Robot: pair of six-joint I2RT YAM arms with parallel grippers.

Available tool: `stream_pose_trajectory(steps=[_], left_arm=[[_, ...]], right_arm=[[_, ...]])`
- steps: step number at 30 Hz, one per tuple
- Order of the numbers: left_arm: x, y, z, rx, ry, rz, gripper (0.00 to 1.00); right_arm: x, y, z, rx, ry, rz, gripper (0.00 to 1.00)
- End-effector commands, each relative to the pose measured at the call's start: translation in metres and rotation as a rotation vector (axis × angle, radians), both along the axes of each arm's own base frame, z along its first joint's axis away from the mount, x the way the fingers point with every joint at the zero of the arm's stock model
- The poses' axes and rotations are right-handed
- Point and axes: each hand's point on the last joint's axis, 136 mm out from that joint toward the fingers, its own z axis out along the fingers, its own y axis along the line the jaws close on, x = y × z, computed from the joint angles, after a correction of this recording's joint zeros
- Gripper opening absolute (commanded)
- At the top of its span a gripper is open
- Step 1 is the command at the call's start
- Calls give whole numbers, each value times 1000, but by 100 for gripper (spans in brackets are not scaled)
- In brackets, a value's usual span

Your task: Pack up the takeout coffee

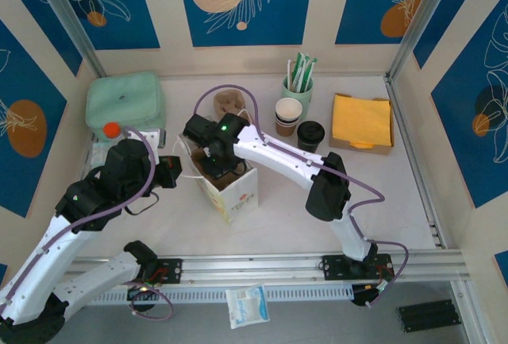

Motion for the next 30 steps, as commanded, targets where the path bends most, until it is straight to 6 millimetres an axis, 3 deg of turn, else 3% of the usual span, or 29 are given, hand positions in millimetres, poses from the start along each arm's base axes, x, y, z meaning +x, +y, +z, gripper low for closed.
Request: stream_pose_trajectory(steps=[1,25,30], left_arm=[[-1,1,12,-36,-23,5,0],[0,-2,14,-48,-24,-2,0],[0,-3,15,-49,-22,-3,0]], right_arm=[[-3,-2,-19,-19,53,-24,25],[-15,-13,-97,-111,154,-72,29],[-17,-18,-109,-121,179,-86,34]])
